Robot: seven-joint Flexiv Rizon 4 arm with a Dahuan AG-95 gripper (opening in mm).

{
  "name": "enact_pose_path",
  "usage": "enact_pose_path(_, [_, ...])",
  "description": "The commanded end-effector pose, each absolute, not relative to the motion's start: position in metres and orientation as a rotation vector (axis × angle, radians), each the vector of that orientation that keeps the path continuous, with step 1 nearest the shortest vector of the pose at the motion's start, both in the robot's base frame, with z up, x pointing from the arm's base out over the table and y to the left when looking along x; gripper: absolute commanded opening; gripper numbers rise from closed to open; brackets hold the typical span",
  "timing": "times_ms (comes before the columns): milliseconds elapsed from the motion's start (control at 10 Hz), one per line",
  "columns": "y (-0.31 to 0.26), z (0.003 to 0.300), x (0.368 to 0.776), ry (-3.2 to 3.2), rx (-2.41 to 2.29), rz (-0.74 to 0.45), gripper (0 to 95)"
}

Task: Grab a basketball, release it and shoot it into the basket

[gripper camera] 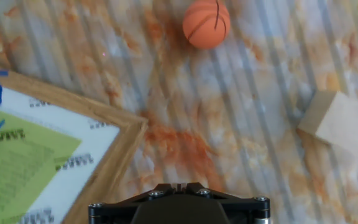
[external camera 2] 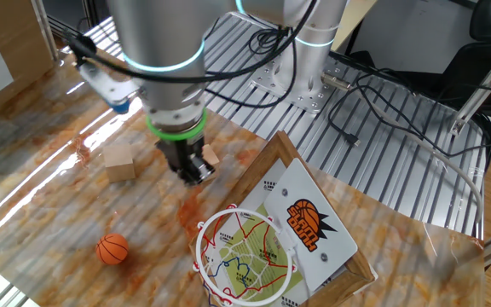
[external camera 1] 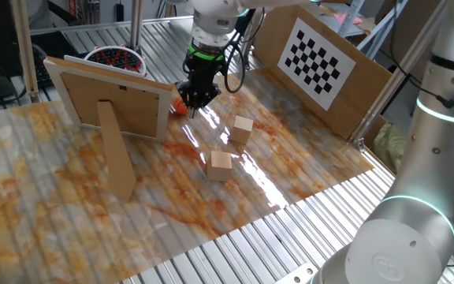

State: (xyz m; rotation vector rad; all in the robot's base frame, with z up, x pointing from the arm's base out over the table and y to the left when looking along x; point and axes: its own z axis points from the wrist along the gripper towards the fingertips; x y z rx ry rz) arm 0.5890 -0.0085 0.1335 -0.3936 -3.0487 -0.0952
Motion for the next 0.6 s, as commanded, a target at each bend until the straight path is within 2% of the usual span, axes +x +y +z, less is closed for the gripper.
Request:
enact_pose_path(100, [-0.011,0.132,0.598,-3.05,-0.388,-0.099,0.0])
enact_pose_path(600, [-0.017,0.124,0.608,-3.064,-0.374,-0.103,0.0])
